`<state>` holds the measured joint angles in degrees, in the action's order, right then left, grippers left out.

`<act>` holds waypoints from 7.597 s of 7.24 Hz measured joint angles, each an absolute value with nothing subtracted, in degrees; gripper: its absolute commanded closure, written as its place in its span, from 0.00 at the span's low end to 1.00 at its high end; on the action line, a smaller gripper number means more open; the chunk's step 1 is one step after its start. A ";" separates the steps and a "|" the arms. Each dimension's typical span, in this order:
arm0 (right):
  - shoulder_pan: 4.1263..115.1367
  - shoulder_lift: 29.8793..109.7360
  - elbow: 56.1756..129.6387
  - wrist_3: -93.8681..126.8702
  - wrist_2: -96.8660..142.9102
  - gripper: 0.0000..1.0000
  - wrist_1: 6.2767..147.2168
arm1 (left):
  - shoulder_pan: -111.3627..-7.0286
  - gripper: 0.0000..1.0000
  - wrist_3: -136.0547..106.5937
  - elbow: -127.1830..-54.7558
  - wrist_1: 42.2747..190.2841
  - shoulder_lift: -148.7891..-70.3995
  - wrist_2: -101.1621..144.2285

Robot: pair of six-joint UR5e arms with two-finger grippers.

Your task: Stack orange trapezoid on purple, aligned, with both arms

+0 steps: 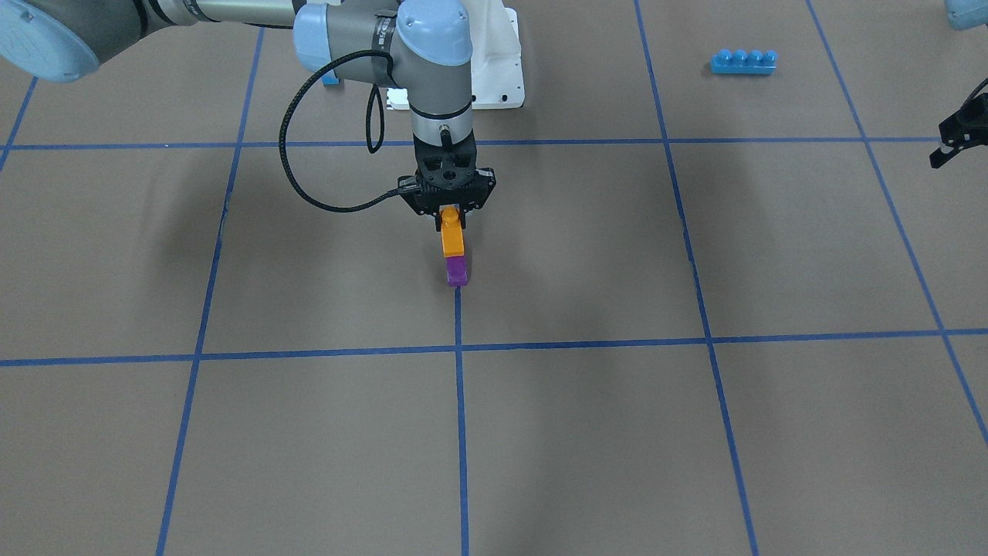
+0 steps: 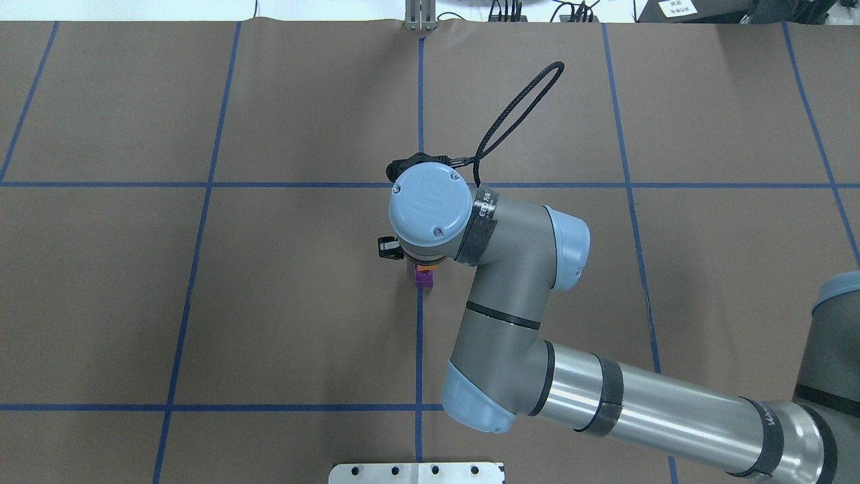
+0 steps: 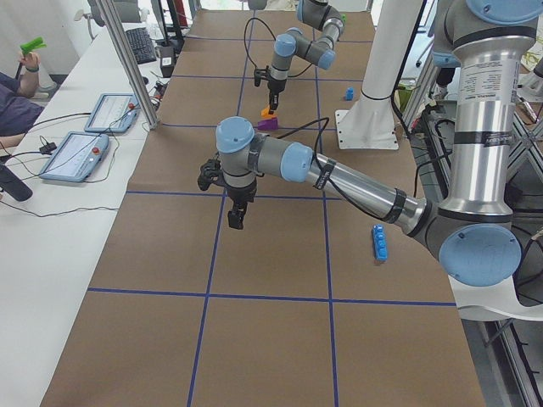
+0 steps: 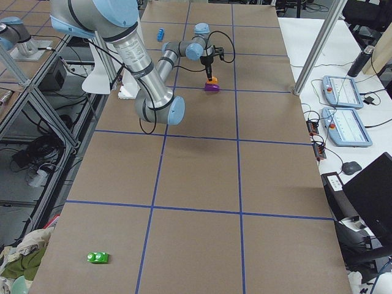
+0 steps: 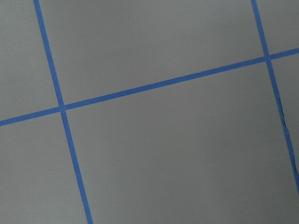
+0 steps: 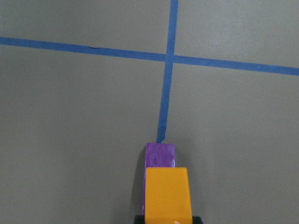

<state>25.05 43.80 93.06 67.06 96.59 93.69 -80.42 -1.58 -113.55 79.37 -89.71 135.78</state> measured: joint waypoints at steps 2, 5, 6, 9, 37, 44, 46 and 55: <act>25.05 43.77 92.93 67.33 96.57 1.00 93.64 | -80.42 0.00 -1.58 -113.41 79.37 -89.73 135.79; 24.99 43.58 92.88 67.50 96.58 1.00 93.53 | -80.42 0.00 -1.58 -113.31 79.37 -89.69 135.73; 24.87 43.56 92.82 67.60 96.51 1.00 93.52 | -80.42 0.00 -1.58 -113.31 79.37 -89.66 135.73; 24.60 43.56 92.07 67.69 96.10 1.00 93.46 | -80.42 0.00 -1.58 -113.37 79.37 -89.65 135.77; 31.60 45.03 103.84 63.86 105.04 0.00 102.32 | -80.44 0.00 -1.46 -113.55 79.70 -88.13 135.64; 71.88 72.02 108.34 6.76 129.31 0.00 103.74 | -84.61 0.00 6.34 -108.82 79.88 -86.38 135.04; 80.77 77.47 102.81 -7.72 130.23 0.00 103.59 | -89.63 0.00 16.95 -103.50 79.82 -86.29 135.06; 87.95 90.39 98.41 -11.30 130.60 0.00 101.54 | -94.76 0.00 12.54 -101.63 87.46 -81.81 131.48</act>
<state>87.95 90.39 98.41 -11.30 130.60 101.54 -94.76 12.54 -101.63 87.46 -81.81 131.48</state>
